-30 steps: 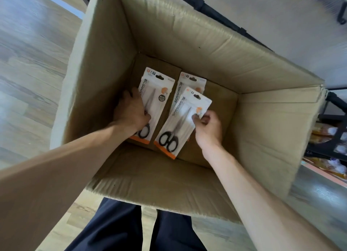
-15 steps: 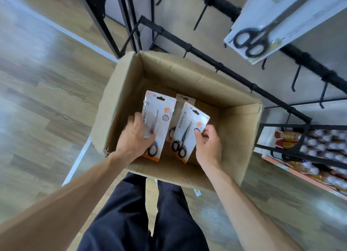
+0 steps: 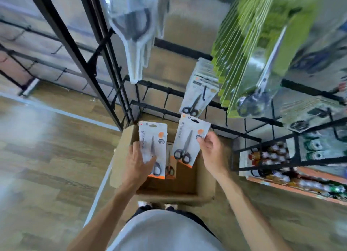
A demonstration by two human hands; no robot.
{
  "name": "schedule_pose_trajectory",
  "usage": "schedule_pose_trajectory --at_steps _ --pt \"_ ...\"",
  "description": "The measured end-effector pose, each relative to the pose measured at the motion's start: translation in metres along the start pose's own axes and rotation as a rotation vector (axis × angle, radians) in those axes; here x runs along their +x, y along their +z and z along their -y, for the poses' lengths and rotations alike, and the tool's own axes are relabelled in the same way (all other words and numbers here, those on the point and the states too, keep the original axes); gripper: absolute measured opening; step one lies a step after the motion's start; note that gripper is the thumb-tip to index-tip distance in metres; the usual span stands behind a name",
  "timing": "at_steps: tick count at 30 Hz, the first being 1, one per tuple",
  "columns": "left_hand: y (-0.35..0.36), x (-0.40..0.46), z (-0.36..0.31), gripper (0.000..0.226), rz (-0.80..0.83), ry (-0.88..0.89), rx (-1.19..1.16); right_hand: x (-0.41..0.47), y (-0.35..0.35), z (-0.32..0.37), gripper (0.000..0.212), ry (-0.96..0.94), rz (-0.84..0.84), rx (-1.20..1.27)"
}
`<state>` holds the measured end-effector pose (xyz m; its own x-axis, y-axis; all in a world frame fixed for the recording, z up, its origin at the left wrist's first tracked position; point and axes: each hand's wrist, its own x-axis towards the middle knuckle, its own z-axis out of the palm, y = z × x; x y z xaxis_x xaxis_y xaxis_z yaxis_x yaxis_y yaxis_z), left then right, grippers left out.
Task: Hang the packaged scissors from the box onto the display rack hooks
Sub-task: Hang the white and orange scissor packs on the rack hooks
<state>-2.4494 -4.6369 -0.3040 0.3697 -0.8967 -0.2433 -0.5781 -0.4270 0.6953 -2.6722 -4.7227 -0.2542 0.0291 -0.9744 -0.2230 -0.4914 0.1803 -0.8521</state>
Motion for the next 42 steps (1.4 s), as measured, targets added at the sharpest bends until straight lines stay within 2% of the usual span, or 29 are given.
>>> schedule_pose_trajectory --at_steps 5,9,16,20,22,24,26,28,30,33,35,38,42 --pt "-0.026 0.035 -0.021 0.063 -0.077 0.137 0.123 0.034 -0.026 0.034 0.018 -0.009 -0.04 -0.036" --pt "-0.032 0.043 -0.035 0.064 -0.099 0.182 0.14 0.054 -0.028 0.045 0.024 0.094 -0.035 -0.112" --pt "-0.023 0.034 -0.03 0.061 -0.101 0.211 0.199 0.085 -0.02 0.041 0.022 0.207 -0.002 0.027" --pt "-0.024 0.031 -0.033 0.06 -0.109 0.224 0.206 0.142 -0.012 0.003 0.05 0.212 0.053 0.073" --pt "-0.026 0.029 -0.033 0.061 -0.116 0.232 0.193 0.124 -0.018 0.036 0.059 0.312 0.083 0.048" --pt "-0.029 0.026 -0.031 0.061 -0.129 0.229 0.171 0.118 -0.019 0.043 0.058 0.381 0.09 -0.003" --pt "-0.033 0.022 -0.027 0.062 -0.142 0.223 0.143 0.107 -0.019 0.046 0.059 0.271 -0.002 -0.051" --pt "-0.035 0.018 -0.022 0.063 -0.148 0.217 0.119 0.081 -0.014 0.053 0.04 0.148 -0.105 -0.147" --pt "-0.037 0.013 -0.018 0.065 -0.146 0.203 0.114 0.053 -0.005 0.051 0.033 0.038 -0.014 -0.163" --pt "-0.036 0.006 -0.011 0.066 -0.127 0.193 0.137 0.012 0.012 0.046 0.029 -0.073 0.261 -0.14" --pt "-0.034 0.002 -0.007 0.063 -0.105 0.191 0.155 -0.001 0.026 0.039 0.028 -0.091 0.331 -0.096" --pt "-0.03 -0.001 -0.003 0.062 -0.066 0.187 0.195 -0.011 0.041 0.04 0.026 -0.109 0.324 0.022" --pt "-0.023 -0.006 -0.012 0.063 -0.035 0.185 0.231 -0.011 0.046 0.044 0.019 -0.137 0.201 0.078"
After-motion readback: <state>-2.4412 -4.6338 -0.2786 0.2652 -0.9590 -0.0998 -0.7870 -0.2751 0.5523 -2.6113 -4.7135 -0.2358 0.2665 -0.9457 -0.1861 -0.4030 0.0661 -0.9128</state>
